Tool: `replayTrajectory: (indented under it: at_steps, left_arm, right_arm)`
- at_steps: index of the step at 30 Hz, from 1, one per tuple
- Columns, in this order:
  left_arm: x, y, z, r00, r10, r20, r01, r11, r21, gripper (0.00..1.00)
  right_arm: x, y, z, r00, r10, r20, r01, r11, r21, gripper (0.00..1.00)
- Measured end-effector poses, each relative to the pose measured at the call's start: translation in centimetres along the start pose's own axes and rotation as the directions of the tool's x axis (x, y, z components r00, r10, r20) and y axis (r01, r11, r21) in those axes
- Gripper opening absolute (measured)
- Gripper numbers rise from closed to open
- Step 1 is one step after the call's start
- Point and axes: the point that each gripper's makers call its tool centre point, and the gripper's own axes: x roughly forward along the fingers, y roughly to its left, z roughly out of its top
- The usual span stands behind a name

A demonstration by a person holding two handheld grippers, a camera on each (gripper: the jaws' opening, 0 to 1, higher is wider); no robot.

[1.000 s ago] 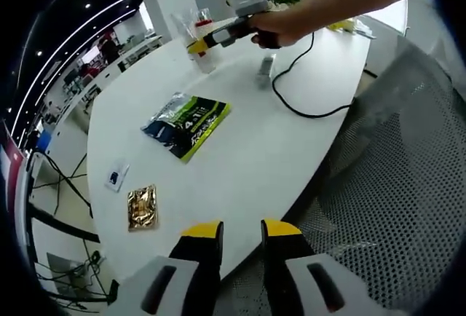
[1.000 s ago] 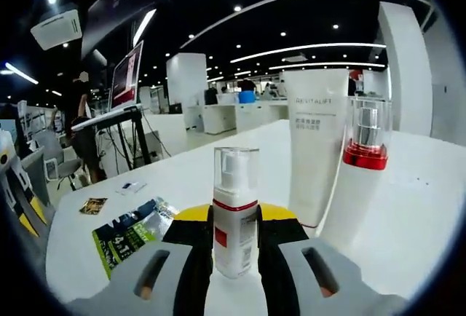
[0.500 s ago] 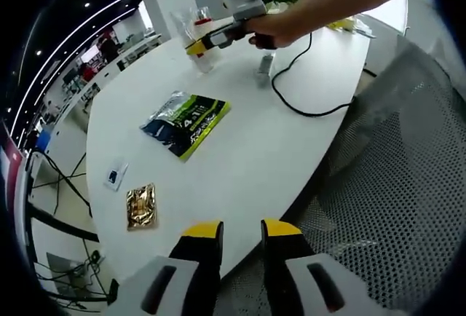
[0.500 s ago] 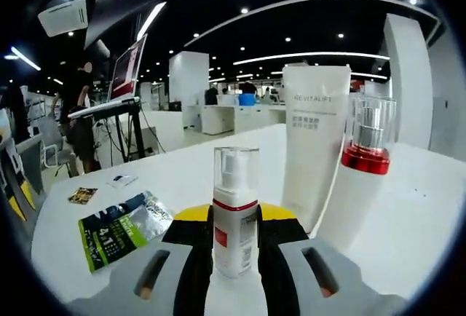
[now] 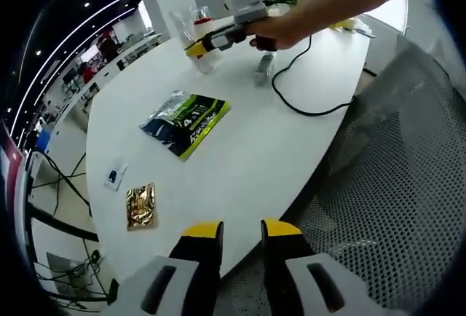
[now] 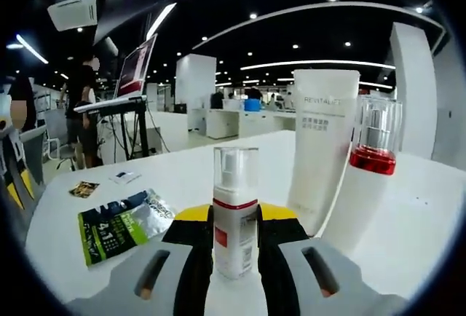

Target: Arrange the skincare products in the storage area until every visible bottle or jar stands upright without overlapping.

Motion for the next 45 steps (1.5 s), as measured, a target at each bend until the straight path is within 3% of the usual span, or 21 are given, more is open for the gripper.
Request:
replayTrajectory:
  at_steps: [21,35,45]
  left_arm:
    - [0.0,0.0,0.0,1.0,0.001,-0.001,-0.001,1.0,0.001,0.21]
    - [0.0,0.0,0.0,1.0,0.003,0.002,-0.003,1.0,0.002,0.21]
    - [-0.1,-0.1,0.1,1.0,0.003,-0.001,-0.003,1.0,0.005,0.21]
  right_arm:
    - [-0.6,1.6,1.2,1.0,0.017,-0.008,-0.017,1.0,-0.01,0.2]
    - [-2.3,1.8,1.0,1.0,-0.008,0.014,0.008,1.0,0.003,0.2]
    - [-2.7,1.8,0.7,1.0,-0.01,-0.014,0.01,0.999,-0.037,0.21]
